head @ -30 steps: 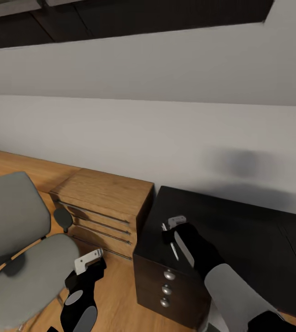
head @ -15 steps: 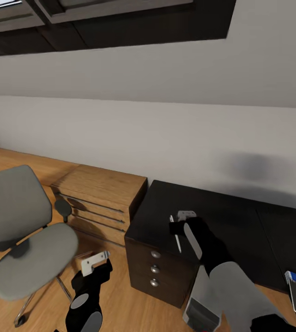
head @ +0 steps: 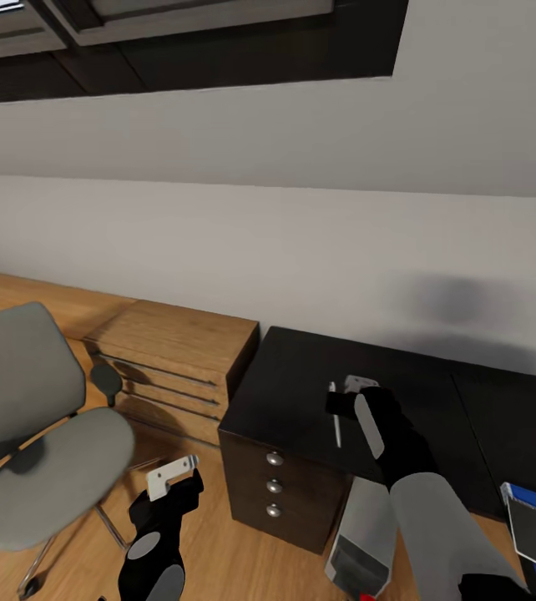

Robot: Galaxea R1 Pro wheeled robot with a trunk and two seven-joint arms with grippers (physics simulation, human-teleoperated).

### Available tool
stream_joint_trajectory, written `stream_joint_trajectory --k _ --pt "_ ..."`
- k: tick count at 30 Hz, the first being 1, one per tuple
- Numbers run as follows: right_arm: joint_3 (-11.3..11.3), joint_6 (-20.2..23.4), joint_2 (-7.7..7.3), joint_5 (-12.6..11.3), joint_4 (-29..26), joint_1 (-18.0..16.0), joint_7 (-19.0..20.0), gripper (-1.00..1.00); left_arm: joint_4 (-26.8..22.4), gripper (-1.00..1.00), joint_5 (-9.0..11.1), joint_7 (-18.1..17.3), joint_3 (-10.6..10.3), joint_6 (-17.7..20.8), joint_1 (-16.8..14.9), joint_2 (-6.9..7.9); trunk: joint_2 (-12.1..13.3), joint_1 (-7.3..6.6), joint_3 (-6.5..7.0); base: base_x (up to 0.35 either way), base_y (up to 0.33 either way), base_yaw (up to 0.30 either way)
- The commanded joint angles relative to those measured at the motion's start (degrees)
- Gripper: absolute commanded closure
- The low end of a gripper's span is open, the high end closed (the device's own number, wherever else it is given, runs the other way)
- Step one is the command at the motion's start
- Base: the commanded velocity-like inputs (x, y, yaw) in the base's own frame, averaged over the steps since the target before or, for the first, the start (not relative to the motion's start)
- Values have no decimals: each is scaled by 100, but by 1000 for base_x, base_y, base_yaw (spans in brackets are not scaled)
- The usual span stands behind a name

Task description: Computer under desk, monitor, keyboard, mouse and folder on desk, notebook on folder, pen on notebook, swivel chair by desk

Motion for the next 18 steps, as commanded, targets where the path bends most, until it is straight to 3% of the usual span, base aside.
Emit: stream_joint_trajectory --k 1,4,13,18 --pt "-26 15 8 -84 -5 -5 -73 100 -9 -100 23 42 -10 30 -6 6 -7 1 -8 0 0 -119" --pt "-58 14 21 -90 -43 -5 -277 100 -6 -100 23 42 -7 30 -6 7 -7 1 -8 0 0 -56" --pt "-113 14 15 -90 -91 -5 -367 100 -5 -100 19 42 -6 25 -6 7 -7 1 -8 13 9 -15" --pt "-275 14 10 -89 -91 -5 -371 100 -5 -100 15 42 -6 23 -6 7 -7 1 -8 138 109 -159"
